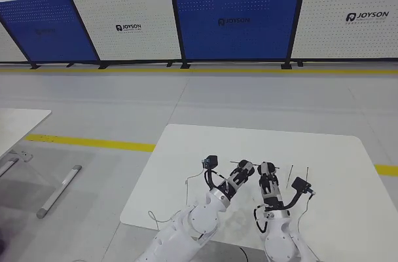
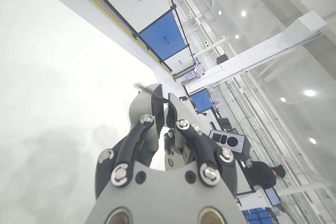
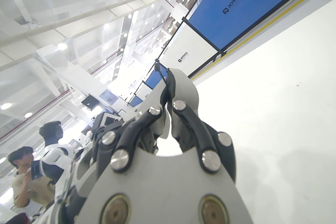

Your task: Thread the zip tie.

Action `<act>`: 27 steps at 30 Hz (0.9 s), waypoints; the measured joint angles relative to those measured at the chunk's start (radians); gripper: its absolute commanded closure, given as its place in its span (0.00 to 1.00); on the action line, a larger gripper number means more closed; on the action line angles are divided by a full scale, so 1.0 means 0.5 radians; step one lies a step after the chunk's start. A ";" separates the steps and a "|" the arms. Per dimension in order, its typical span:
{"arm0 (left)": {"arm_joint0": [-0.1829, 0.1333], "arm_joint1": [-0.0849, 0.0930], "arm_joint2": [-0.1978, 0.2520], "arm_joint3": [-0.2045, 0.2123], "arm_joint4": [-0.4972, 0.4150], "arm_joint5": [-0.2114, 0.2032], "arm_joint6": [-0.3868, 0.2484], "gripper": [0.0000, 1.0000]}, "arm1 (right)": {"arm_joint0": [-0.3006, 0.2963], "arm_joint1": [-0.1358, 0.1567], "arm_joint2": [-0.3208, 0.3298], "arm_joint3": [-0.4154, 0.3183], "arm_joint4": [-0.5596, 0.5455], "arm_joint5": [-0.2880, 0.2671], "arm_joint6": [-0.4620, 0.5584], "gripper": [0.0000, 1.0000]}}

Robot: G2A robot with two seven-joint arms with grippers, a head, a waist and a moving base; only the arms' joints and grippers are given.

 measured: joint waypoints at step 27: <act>0.008 0.007 -0.018 -0.005 0.018 -0.016 -0.044 1.00 | 0.024 -0.003 -0.020 0.046 -0.063 -0.011 0.026 1.00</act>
